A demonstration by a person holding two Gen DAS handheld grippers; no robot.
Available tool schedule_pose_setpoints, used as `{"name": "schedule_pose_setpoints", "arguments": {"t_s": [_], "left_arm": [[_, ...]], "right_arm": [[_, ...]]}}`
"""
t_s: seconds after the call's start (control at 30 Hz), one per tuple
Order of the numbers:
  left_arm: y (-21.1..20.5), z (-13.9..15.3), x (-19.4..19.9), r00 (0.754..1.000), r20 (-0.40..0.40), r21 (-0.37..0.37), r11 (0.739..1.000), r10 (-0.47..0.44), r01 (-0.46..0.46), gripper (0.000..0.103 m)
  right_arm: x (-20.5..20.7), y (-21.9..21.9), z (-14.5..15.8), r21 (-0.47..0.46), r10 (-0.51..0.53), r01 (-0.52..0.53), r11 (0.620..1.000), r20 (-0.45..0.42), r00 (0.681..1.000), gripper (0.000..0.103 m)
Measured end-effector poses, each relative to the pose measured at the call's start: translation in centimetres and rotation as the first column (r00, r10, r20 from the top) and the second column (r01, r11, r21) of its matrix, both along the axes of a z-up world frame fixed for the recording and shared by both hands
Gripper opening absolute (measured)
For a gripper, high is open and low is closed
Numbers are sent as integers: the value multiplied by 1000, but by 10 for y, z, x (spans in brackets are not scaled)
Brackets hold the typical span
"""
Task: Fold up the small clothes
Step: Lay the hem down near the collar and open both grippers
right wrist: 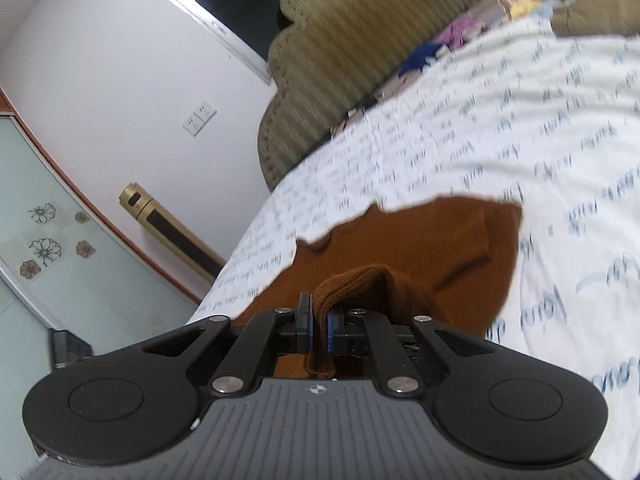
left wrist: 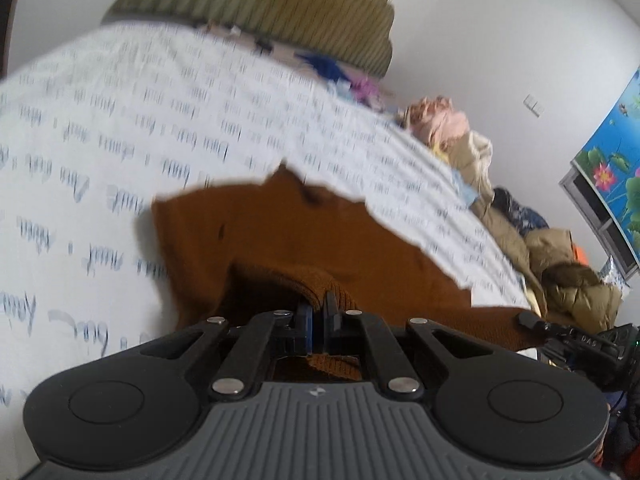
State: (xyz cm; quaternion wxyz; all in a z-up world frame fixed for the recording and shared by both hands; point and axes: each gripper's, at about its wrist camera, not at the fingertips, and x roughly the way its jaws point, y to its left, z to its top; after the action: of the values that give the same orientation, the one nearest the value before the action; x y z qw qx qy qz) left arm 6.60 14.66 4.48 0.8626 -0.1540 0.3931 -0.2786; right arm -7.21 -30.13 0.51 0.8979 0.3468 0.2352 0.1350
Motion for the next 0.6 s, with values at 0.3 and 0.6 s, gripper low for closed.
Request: {"name": "schedule_pose_setpoints", "arguments": {"t_s": [0.3, 0.6], "left_arm": [[-28, 30, 61, 991, 59, 54, 991, 121, -124, 4], [-59, -2, 131, 971, 74, 192, 952, 227, -238, 5]], "right_arm": [[56, -13, 20, -42, -98, 99, 994, 13, 995, 12], [148, -15, -3, -148, -171, 155, 977, -107, 979, 12]]}}
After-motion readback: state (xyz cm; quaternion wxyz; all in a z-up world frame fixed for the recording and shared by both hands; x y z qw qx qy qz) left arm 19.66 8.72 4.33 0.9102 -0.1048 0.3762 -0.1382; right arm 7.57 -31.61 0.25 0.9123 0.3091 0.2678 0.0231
